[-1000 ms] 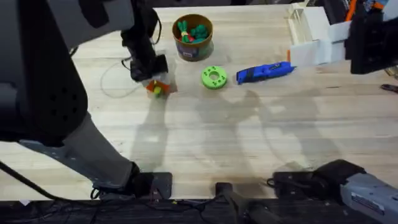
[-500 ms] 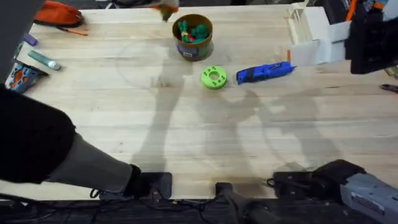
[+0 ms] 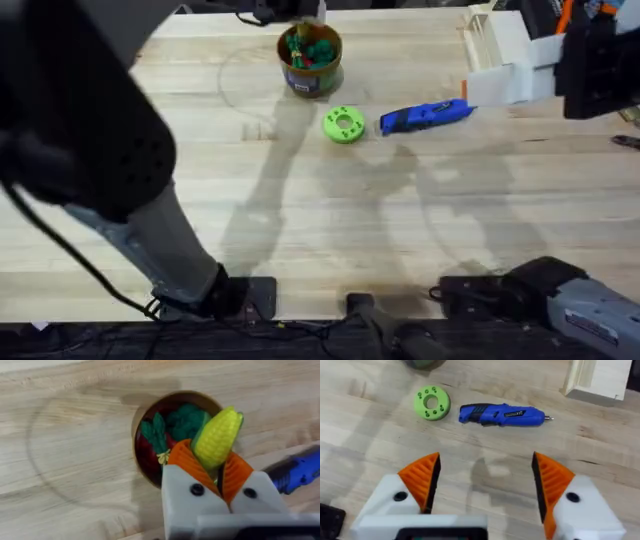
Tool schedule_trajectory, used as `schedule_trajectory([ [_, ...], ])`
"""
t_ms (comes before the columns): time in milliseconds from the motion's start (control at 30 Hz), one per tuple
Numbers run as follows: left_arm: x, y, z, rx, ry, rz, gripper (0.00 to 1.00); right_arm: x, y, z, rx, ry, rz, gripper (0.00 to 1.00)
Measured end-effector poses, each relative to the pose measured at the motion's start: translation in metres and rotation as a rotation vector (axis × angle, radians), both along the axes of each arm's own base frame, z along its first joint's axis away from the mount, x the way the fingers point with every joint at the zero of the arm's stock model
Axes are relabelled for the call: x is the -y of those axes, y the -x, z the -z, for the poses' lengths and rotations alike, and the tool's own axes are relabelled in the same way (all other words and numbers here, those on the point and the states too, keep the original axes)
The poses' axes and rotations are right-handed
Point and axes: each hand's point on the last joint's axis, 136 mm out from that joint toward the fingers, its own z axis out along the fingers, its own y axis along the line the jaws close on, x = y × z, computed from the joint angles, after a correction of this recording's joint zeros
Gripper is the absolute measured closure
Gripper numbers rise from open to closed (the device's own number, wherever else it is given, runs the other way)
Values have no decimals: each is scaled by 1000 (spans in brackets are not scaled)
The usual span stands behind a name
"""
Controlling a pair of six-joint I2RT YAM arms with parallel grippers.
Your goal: Pick up the gripper from the table and insert it into the empty holder that is missing its gripper. Then pick up a screw, insert it into the mounting hole, and use the screwdriver to tighten it. Finally, clean up the table by picking up the vegetable and placing it into the bucket.
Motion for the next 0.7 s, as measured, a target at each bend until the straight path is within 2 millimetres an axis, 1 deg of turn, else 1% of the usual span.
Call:
schedule_trajectory([
  [67,0,-1,14,-30,-8,0,966,0,0,0,0,0,0,30],
  [100,0,-1,18,-38,-11,0,966,0,0,0,0,0,0,31],
  [200,0,-1,21,-43,-12,0,966,0,0,0,0,0,0,31],
  [233,0,-1,20,-41,-13,2,945,0,0,0,0,0,0,31],
  [267,0,-1,19,-38,-14,5,814,0,0,0,0,0,0,31],
  [333,0,-1,19,-40,-15,6,485,0,0,0,0,0,0,31],
  [400,0,0,20,-46,-16,6,187,0,0,0,0,0,0,30],
  [433,0,1,20,-48,-15,4,58,0,0,0,0,0,0,31],
  [467,0,1,20,-47,-15,6,26,0,0,0,0,0,0,31],
  [500,0,1,20,-49,-15,7,17,0,0,0,-1,0,0,31],
  [633,-1,6,20,-63,-18,7,14,0,1,1,-5,2,0,30],
  [700,-3,11,13,-64,-19,8,13,0,1,1,-6,2,0,31],
])
